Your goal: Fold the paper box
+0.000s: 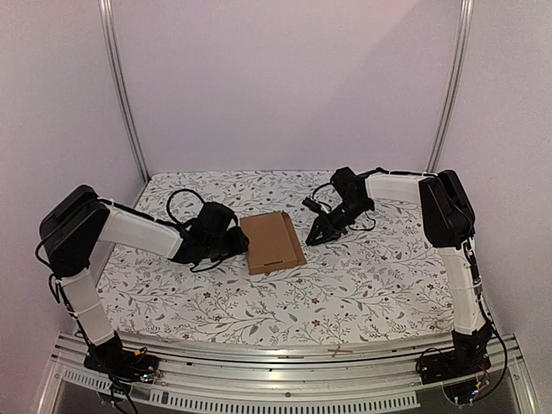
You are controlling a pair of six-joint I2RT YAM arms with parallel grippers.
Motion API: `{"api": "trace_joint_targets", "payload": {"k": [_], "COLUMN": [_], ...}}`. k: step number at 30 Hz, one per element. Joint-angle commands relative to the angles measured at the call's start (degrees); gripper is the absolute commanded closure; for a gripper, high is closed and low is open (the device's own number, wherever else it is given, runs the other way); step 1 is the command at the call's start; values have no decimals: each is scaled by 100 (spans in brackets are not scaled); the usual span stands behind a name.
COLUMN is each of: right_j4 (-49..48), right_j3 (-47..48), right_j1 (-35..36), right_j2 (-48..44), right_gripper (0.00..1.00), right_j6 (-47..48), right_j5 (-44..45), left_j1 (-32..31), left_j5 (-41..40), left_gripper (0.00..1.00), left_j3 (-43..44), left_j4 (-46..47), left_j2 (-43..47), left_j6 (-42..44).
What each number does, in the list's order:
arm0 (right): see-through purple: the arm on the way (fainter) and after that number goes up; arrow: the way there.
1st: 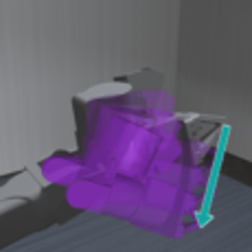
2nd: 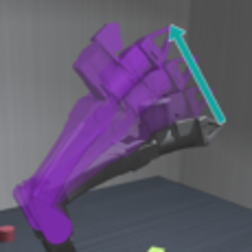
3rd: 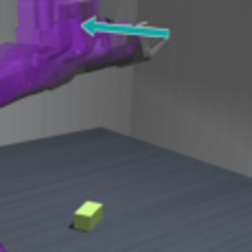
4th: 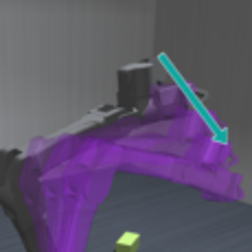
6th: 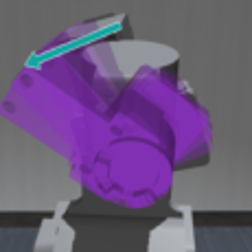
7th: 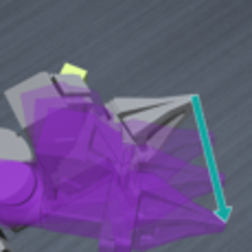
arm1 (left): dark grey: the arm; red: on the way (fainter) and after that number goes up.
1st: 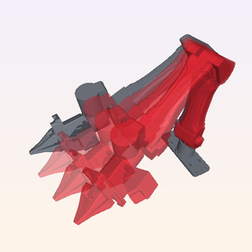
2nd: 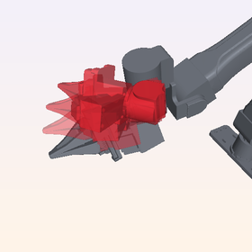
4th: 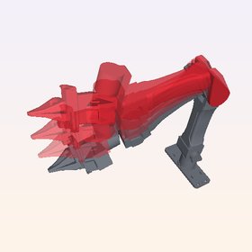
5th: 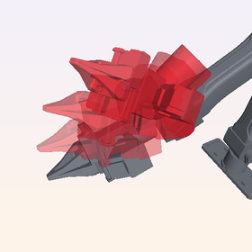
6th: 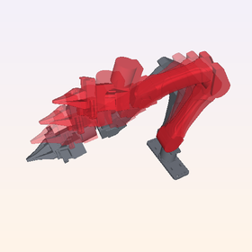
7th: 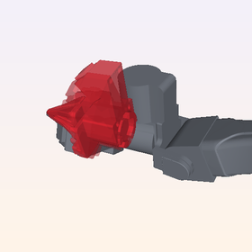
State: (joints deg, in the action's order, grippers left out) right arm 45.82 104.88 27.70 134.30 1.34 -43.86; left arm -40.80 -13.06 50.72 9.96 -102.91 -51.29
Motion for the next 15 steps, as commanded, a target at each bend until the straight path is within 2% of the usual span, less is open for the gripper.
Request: {"api": "trace_joint_targets", "payload": {"k": [1, 9, 15], "right_j4": [-28, -31, -115], "right_j3": [-75, -48, 41], "right_j1": [-52, -140, -400], "right_j2": [-145, -75, -121], "right_gripper": [78, 78, 77], "right_j6": [-24, -36, -262], "right_j5": [-29, -68, -327], "left_j1": [213, 373, 542], "left_j5": [481, 722, 708], "left_gripper": [59, 72, 86], "left_j3": [132, 74, -529], "left_j4": [257, 528, 889], "left_j2": [-342, -624, -565], "left_j6": [-201, -270, -562]}}
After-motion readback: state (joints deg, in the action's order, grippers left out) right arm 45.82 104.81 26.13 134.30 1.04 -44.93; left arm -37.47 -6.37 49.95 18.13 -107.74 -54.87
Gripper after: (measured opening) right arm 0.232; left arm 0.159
